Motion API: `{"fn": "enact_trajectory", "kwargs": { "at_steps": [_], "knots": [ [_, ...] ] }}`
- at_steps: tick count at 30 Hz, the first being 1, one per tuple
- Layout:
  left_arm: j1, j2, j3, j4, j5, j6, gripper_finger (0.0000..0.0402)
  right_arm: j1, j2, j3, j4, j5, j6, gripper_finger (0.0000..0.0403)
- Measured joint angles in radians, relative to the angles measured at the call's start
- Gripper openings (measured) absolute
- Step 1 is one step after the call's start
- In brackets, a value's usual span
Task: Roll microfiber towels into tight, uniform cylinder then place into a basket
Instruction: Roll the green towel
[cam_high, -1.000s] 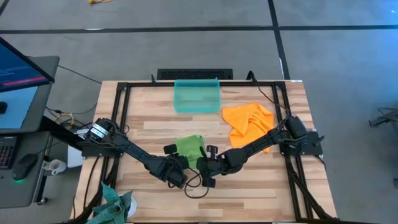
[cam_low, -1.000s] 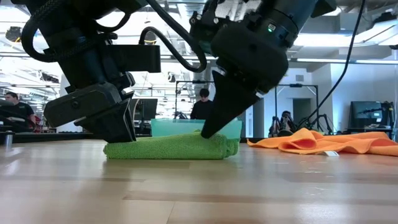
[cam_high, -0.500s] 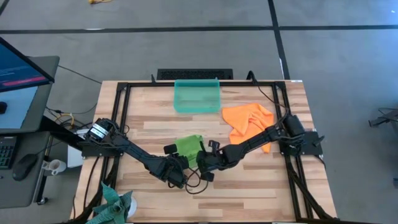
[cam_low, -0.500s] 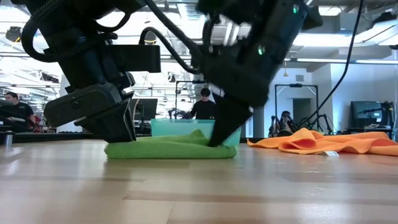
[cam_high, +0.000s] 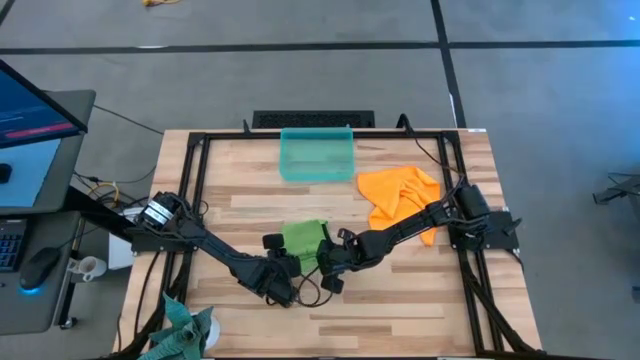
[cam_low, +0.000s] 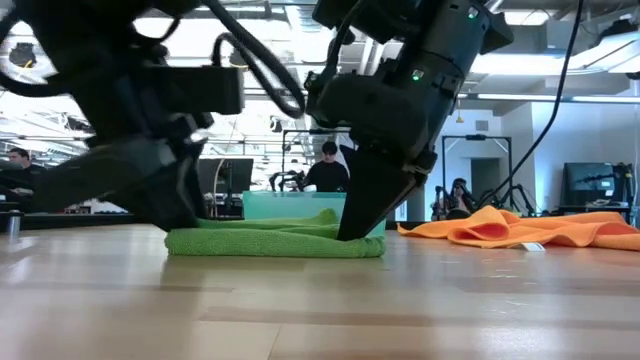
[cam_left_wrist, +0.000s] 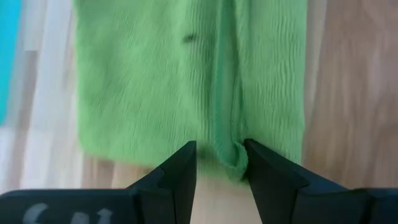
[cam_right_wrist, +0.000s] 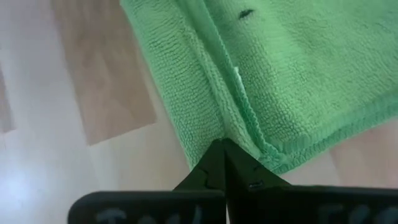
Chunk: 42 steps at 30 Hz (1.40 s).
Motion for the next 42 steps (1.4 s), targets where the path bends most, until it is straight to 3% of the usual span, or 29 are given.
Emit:
{"fn": "enact_trajectory", "kwargs": {
  "at_steps": [6, 9, 15, 28, 42],
  "knots": [
    [-0.07, 0.0, 0.076, -0.193, -0.038, -0.04, 0.0128, 0.013, -0.002, -0.002, 0.003, -0.002, 0.017, 0.001],
    [-0.11, -0.002, 0.123, -0.257, -0.106, -0.061, 0.0128, 0.013, -0.002, -0.003, 0.01, -0.003, 0.025, 0.001],
    [-0.177, -0.003, 0.138, -0.149, -0.236, 0.101, 0.0128, 0.013, -0.001, -0.003, 0.017, -0.003, 0.035, 0.0011],
    [-0.139, 0.002, 0.137, -0.046, -0.157, 0.146, 0.013, 0.013, 0.0, -0.004, 0.022, -0.003, 0.035, 0.0011],
    [-0.088, 0.002, 0.104, 0.052, -0.103, 0.176, 0.0188, 0.013, 0.0, -0.004, 0.022, -0.003, 0.033, 0.0011]
  ]
}}
